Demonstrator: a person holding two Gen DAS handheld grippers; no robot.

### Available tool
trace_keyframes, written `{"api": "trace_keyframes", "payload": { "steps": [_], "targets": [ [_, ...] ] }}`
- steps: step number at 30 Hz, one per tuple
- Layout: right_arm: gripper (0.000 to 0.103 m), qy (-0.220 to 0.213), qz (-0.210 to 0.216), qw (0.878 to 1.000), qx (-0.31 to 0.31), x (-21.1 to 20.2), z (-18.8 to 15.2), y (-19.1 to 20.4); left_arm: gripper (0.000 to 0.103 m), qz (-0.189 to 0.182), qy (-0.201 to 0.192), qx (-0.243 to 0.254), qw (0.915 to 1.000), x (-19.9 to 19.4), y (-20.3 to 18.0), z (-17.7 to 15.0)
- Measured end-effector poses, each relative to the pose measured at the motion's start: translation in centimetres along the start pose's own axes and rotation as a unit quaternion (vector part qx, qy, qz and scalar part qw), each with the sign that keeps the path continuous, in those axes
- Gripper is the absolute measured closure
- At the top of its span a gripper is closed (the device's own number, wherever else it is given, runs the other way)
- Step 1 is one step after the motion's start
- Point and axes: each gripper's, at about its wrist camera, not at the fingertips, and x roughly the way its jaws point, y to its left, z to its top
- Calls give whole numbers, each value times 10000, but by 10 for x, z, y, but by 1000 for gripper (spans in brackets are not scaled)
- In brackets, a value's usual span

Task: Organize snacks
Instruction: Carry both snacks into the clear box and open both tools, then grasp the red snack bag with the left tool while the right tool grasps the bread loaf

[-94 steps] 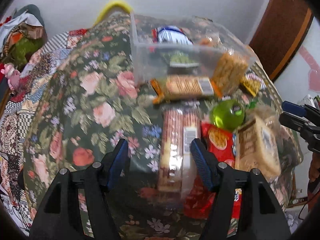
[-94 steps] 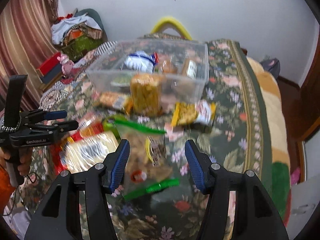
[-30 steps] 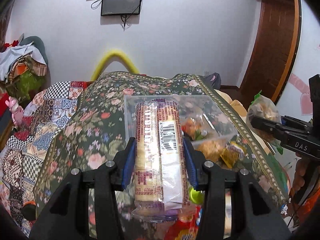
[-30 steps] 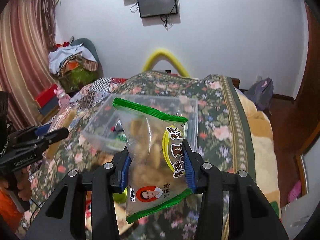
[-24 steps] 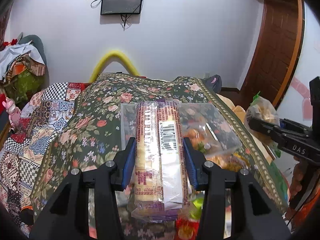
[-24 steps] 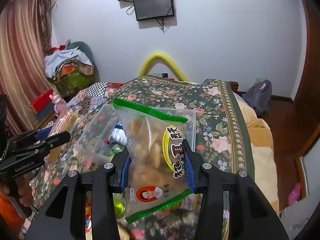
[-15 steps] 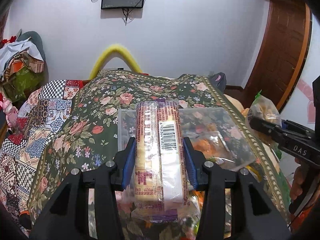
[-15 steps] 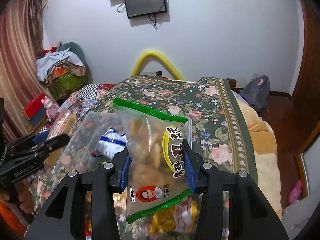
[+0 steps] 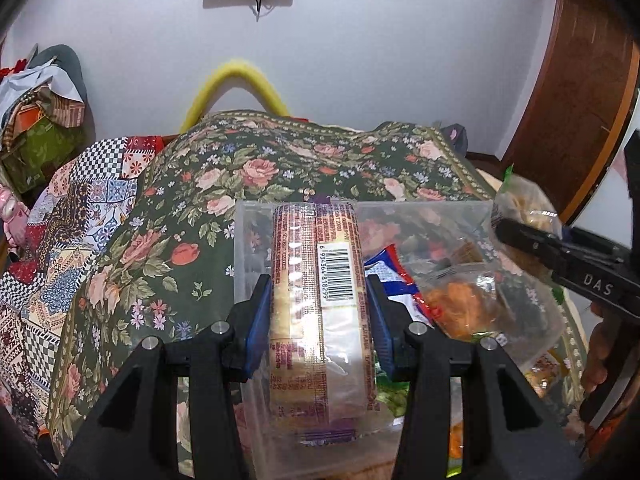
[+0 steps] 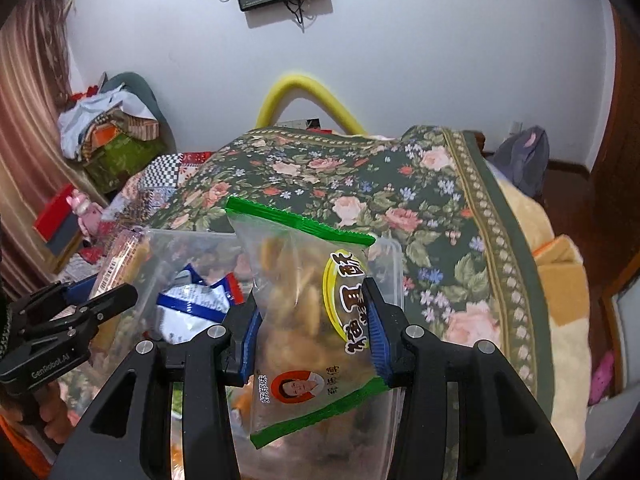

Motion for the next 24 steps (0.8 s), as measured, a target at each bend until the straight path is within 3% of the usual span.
{"api": "trace_keyframes", "payload": {
  "steps": [11,14,24],
  "targets": [
    [58,102,-115,9993,-337,7,3,13,57,159,32,145,9998,5,-8,-2],
    [48,184,-108,9995,-249,8,3,11,57,88,65,80,9999,0,-7,-2],
    [48,39,-69,9996,-279,-34,-3,12,56,-9,-139,103,9998,-57,-10,-11]
  ]
}}
